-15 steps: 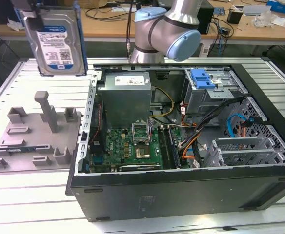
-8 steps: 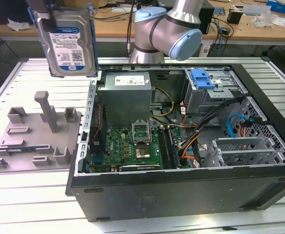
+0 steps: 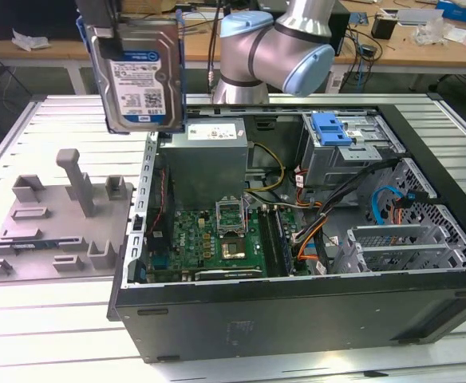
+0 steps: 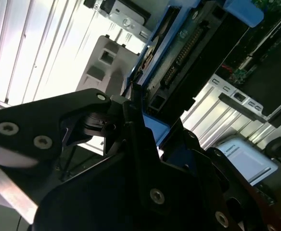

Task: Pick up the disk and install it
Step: 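Pick up the disk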

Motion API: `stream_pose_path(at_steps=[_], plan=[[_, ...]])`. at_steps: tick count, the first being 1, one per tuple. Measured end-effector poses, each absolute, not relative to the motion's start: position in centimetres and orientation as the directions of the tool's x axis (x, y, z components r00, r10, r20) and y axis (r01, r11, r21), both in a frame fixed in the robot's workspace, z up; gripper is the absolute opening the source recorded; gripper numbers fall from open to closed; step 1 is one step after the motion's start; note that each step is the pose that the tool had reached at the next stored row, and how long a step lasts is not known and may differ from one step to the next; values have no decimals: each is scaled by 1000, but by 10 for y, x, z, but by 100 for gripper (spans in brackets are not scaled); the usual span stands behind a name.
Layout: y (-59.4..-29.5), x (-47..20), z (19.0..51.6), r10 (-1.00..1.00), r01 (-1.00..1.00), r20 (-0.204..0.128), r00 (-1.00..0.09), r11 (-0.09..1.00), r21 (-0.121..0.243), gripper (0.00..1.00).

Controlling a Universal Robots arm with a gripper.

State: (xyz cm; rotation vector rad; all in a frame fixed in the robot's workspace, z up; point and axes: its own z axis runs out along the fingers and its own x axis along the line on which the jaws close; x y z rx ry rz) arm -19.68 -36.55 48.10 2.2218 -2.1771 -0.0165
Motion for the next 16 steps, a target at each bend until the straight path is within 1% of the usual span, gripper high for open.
stream_pose_path(at_steps=[16], plan=[[-416, -141, 481, -1000, -999, 14, 21, -20, 30, 37]])
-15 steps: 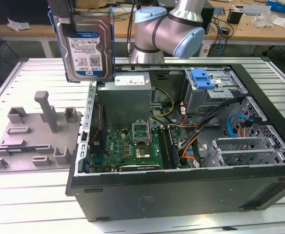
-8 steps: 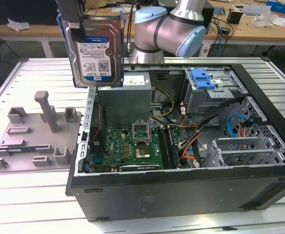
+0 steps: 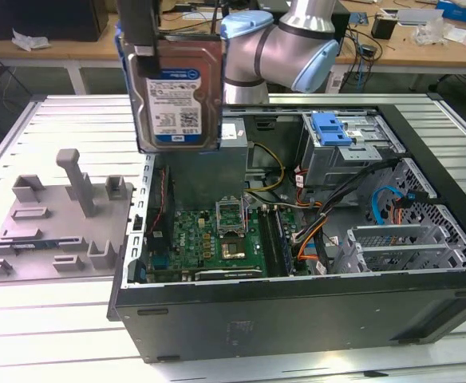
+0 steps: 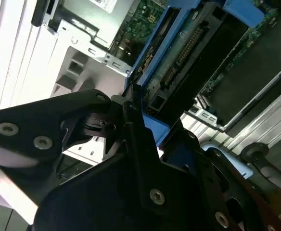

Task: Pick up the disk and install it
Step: 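Pick up the disk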

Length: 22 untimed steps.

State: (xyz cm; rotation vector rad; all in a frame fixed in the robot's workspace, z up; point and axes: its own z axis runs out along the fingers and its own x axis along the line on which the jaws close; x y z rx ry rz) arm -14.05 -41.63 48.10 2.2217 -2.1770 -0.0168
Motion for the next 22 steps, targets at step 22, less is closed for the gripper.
stream_pose_path(at_steps=[22], plan=[[-487, -19, 481, -1000, -999, 14, 20, -20, 31, 37]])
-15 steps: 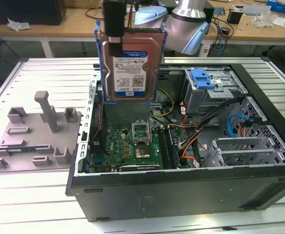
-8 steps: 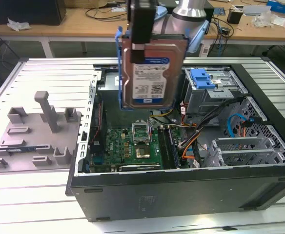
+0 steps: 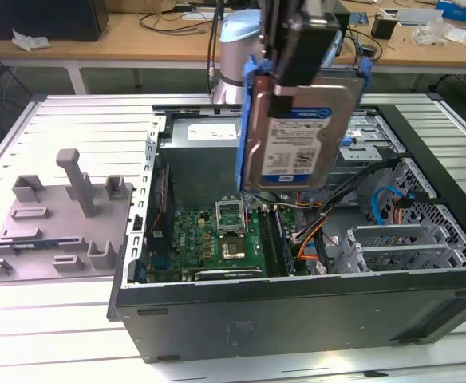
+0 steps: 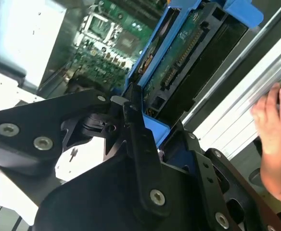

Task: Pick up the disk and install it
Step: 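Pick up the disk, then insert the disk into the insertion slot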

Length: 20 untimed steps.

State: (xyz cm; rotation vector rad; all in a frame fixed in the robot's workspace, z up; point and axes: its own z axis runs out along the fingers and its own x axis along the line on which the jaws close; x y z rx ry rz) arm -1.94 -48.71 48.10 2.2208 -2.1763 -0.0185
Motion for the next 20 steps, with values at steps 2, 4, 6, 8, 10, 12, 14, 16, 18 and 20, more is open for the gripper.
stream_pose_path(at_steps=[2, 4, 6, 8, 10, 12, 14, 16, 18, 20], plan=[[-491, -10, 481, -1000, -999, 14, 21, -20, 31, 37], [-494, -4, 481, -1000, -999, 14, 21, -20, 31, 37], [-494, -4, 481, -1000, -999, 14, 20, -20, 31, 37], [-494, -4, 481, -1000, -999, 14, 20, -20, 31, 37], [-494, -4, 481, -1000, -999, 14, 20, -20, 31, 37], [-494, -4, 481, -1000, -999, 14, 20, -20, 31, 37], [-494, -3, 481, -1000, -999, 14, 20, -20, 31, 37], [-494, -3, 481, -1000, -999, 14, 20, -20, 31, 37], [-494, -3, 481, -1000, -999, 14, 20, -20, 31, 37], [-494, -3, 481, -1000, -999, 14, 20, -20, 31, 37]])
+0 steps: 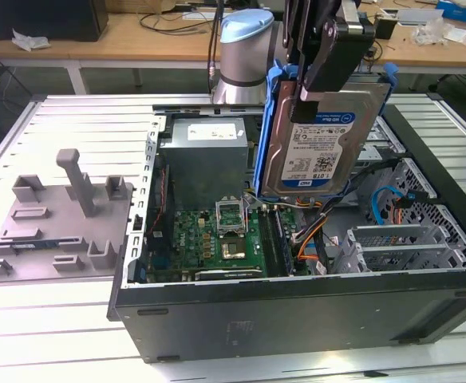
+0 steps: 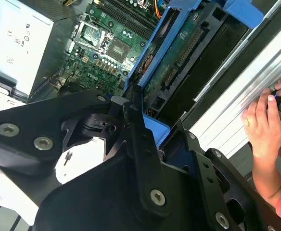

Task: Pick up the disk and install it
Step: 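Insert the disk into the insertion slot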

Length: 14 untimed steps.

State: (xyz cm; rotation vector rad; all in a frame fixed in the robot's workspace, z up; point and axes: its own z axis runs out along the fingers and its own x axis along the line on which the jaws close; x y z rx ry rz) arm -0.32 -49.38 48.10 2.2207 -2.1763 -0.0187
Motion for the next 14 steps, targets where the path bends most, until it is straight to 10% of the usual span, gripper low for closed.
stream_pose_path(at_steps=[14], plan=[[-497, -3, 480, -1000, -1000, -4, 21, -21, 19, 37]])
